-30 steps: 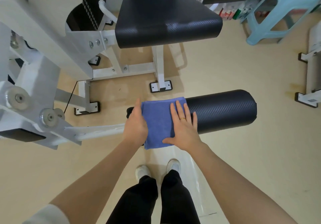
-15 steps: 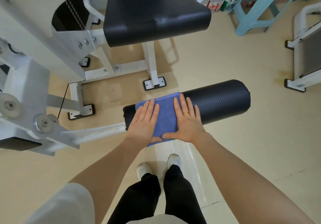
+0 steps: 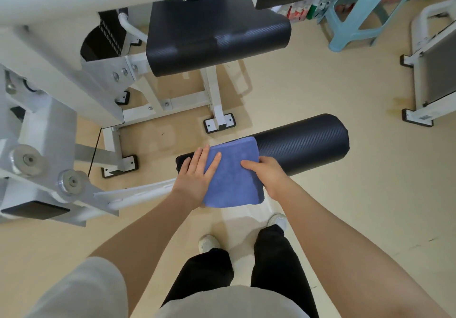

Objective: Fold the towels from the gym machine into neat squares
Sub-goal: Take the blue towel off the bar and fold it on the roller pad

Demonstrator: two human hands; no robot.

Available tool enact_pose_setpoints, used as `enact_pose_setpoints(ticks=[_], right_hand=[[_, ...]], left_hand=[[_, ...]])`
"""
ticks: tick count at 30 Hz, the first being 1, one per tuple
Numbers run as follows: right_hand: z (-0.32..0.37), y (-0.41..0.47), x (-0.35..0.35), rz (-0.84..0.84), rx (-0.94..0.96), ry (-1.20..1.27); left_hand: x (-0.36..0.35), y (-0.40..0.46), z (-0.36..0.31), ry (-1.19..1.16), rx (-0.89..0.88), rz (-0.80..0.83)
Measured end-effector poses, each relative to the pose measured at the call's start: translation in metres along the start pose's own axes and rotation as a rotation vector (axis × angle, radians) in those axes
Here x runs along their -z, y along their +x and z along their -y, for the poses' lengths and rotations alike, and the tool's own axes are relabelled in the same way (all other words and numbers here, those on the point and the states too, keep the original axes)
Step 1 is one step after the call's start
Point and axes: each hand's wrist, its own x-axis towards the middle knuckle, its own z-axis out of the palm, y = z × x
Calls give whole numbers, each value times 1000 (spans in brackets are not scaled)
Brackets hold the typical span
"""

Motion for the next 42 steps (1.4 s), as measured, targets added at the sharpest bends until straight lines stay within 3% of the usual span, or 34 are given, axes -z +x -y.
enact_pose_setpoints(ticks=[4,6,9,12,14,17,20,24,32,42], right_hand=[[20,-3,24,181,57,-34],[34,-3,43,233,42,-22],[56,-3,86,316,31,38],[76,-7,145,379,63,120],[90,-7,191,411,68,181],[105,0,262,435,92,244],[117,9,330,394,89,285],[125,21,403,325,79,365],[156,65,498,155,77,477],[275,172,601,31,61,519]], left_hand=[[35,8,-4,-37,-9,135],[55,16,-15,-151,-42,62],[81,37,-45,-480,-41,-147],[107,69,-91,-964,79,-265],[130,91,-126,-1346,150,-190],[162,124,-177,-1815,259,54],[195,157,-230,-2047,212,178],[227,198,-287,-2132,190,220],[283,292,-348,-2009,-20,105],[395,465,-376,-1864,-83,5]])
